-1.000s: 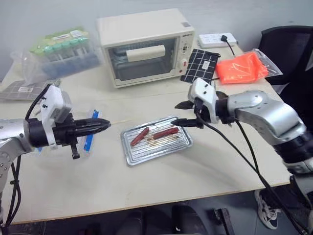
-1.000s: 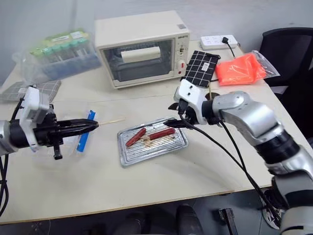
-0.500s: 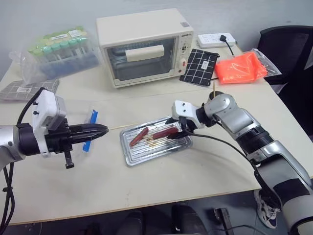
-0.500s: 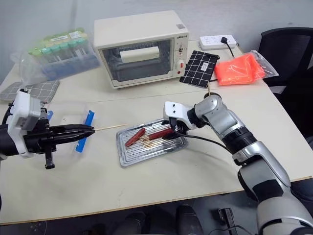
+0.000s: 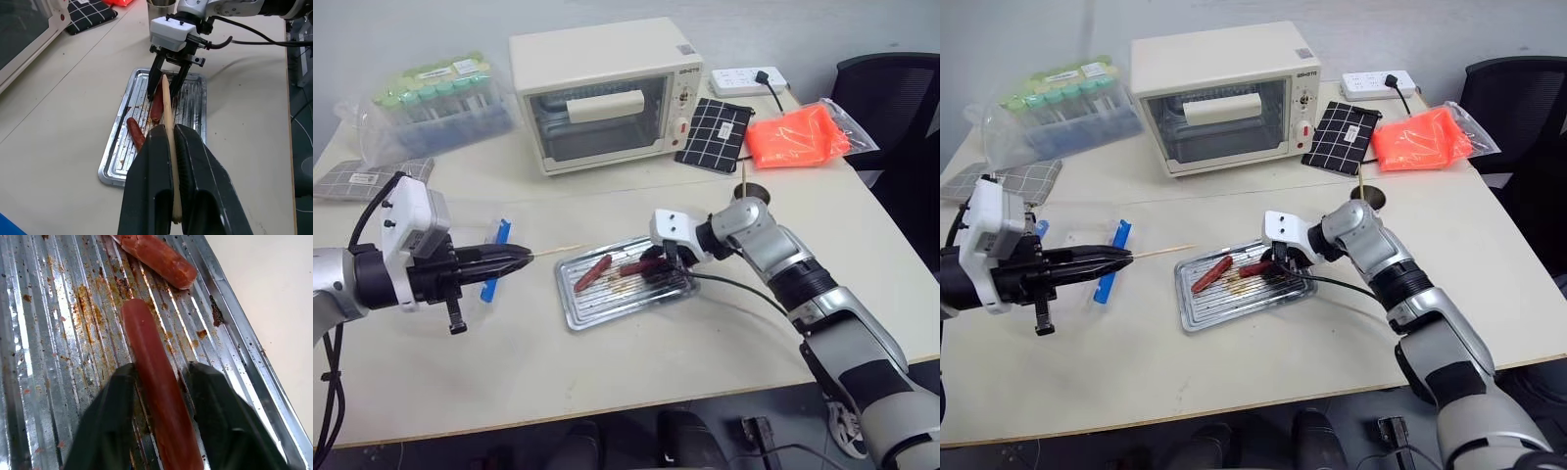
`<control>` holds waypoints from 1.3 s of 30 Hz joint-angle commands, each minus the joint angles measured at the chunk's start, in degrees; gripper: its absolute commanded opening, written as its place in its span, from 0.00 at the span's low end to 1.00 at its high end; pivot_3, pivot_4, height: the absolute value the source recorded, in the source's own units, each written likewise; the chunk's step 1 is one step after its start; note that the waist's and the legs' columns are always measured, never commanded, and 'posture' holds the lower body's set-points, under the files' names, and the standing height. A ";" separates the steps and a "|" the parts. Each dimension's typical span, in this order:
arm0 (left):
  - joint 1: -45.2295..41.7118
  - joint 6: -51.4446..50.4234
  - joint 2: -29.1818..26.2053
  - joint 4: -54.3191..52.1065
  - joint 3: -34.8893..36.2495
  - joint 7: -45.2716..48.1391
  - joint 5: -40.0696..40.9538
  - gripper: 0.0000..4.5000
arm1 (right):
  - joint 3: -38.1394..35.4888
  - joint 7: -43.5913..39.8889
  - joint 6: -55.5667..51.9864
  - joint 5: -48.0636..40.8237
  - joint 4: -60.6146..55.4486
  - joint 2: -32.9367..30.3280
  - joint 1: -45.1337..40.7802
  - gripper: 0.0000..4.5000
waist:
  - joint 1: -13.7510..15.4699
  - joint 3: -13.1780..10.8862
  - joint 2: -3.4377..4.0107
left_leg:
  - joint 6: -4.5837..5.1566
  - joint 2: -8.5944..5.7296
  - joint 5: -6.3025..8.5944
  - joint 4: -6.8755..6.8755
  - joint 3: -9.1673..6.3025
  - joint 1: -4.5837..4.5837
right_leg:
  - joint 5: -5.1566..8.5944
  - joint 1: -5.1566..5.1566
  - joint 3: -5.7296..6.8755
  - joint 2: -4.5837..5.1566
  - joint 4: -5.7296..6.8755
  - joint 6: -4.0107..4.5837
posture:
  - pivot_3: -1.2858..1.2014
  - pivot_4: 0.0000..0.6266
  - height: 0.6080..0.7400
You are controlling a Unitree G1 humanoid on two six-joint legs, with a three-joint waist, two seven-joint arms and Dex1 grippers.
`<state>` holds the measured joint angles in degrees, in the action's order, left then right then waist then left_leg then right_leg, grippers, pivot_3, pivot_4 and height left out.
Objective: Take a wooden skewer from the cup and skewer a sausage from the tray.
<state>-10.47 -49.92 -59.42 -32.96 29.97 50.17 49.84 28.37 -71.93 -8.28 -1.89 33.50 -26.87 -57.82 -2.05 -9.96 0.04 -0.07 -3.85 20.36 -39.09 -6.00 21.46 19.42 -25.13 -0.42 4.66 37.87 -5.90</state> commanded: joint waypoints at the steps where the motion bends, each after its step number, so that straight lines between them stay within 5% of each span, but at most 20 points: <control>1: -1.26 0.92 -0.69 0.13 -0.19 -0.25 0.68 0.00 | -1.60 -0.79 0.61 1.23 -0.98 0.16 0.59 0.23 | -0.07 0.00 0.00 | 0.00 0.00 0.00 0.00 0.00 0.00 | 0.00 0.00 0.00 0.00 0.00 0.00 | 0.52 0.24 1.00; 24: -3.64 3.84 -0.91 3.28 -4.04 0.96 -1.32 0.00 | -5.64 -3.04 -6.33 1.14 -9.89 -0.35 2.65 0.13 | -0.15 0.00 0.00 | 0.00 0.00 0.00 -0.02 0.00 0.00 | 0.00 0.00 0.00 0.00 0.10 0.00 | 0.52 0.24 1.00; 33: -4.84 5.72 -2.06 5.47 -7.71 5.40 -2.32 0.00 | -11.32 -17.27 -22.50 -9.81 -33.26 -14.50 -0.69 0.13 | 0.43 0.00 0.00 | 0.00 -0.02 0.01 -0.03 -0.01 0.03 | 0.00 -0.01 -0.01 0.02 0.02 0.00 | 0.52 0.24 1.00; 39: -7.32 7.18 -0.59 6.13 -11.84 6.26 -2.78 0.00 | -13.90 -16.75 -33.10 -16.24 -39.97 -18.40 -4.62 0.13 | 0.37 0.00 0.00 | -0.02 0.00 0.02 0.02 0.01 0.02 | 0.00 -0.06 -0.05 0.00 0.02 0.00 | 0.52 0.24 1.00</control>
<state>-16.46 -44.26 -60.38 -26.46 18.66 56.10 47.43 16.49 -87.62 -37.52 -15.22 -3.09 -44.57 -60.86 -1.68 -9.96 0.04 -0.09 -3.85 20.38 -39.07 -5.99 21.48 19.42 -25.19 -0.47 4.66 37.89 -5.89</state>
